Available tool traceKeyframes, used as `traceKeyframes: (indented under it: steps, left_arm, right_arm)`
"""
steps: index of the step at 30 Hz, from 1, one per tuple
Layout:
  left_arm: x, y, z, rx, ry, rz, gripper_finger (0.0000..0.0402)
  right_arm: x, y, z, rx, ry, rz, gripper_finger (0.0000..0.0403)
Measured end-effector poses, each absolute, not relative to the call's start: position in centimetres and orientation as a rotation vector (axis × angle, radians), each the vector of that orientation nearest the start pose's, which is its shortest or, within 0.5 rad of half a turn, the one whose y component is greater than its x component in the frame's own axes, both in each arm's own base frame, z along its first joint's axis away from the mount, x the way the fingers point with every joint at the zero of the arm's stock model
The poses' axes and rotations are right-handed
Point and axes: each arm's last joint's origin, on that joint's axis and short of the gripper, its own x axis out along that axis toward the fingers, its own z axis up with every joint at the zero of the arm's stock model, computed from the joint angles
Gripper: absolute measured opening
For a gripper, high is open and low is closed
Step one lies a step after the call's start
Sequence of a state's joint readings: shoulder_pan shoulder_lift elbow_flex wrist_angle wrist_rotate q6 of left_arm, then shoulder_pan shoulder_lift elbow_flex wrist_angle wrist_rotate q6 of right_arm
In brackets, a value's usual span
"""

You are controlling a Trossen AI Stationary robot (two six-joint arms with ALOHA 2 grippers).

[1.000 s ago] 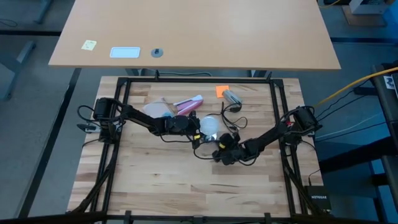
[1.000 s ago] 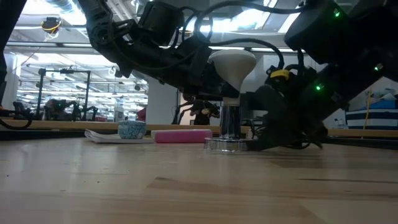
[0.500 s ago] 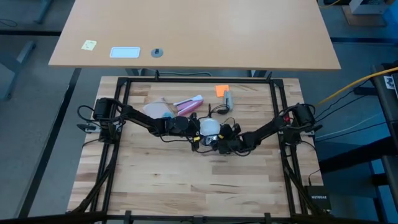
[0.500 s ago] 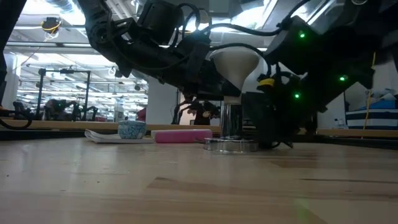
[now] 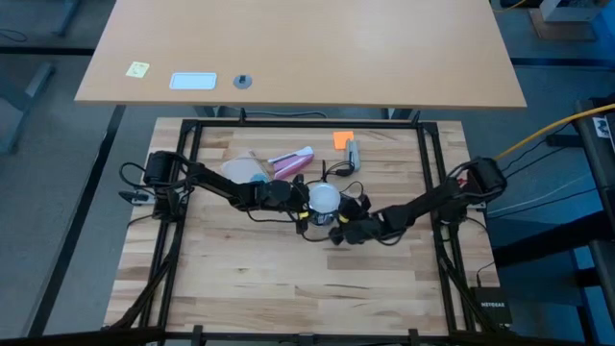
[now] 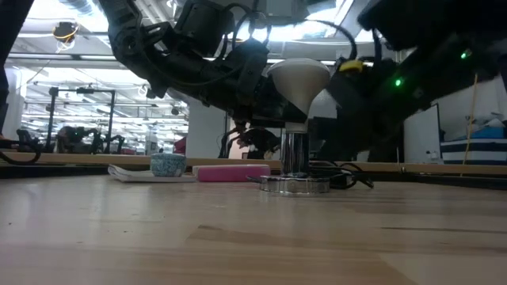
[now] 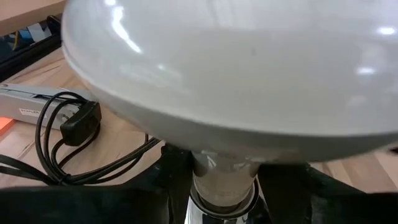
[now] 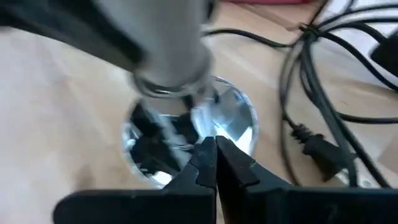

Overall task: Screw lightbulb
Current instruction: Insert the white lightbulb into the silver desk lamp

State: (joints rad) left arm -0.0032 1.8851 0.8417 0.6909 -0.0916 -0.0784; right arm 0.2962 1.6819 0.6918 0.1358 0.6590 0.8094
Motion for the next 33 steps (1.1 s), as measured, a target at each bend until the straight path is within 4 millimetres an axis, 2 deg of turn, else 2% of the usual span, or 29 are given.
traceKeyframes:
  steps: [5, 11, 23, 33]
  left_arm:
    - [36.7, 0.2, 14.0, -0.061, 0.348, 0.104, 0.015]
    - [36.8, 0.2, 14.0, -0.06, 0.347, 0.105, 0.015]
    - [36.7, 0.2, 14.0, -0.06, 0.347, 0.107, 0.015]
    - [36.7, 0.2, 14.0, -0.053, 0.348, 0.126, 0.015]
  right_arm:
    - [28.5, 8.5, 13.0, 0.4, 0.548, -0.517, 0.0001]
    - [28.4, 9.5, 12.0, 0.396, 0.606, -0.455, 0.0001]
    - [29.0, 9.0, 9.4, 0.394, 0.661, -0.481, 0.0001]
    - [29.1, 7.5, 9.2, 0.39, 0.621, -0.619, 0.0001]
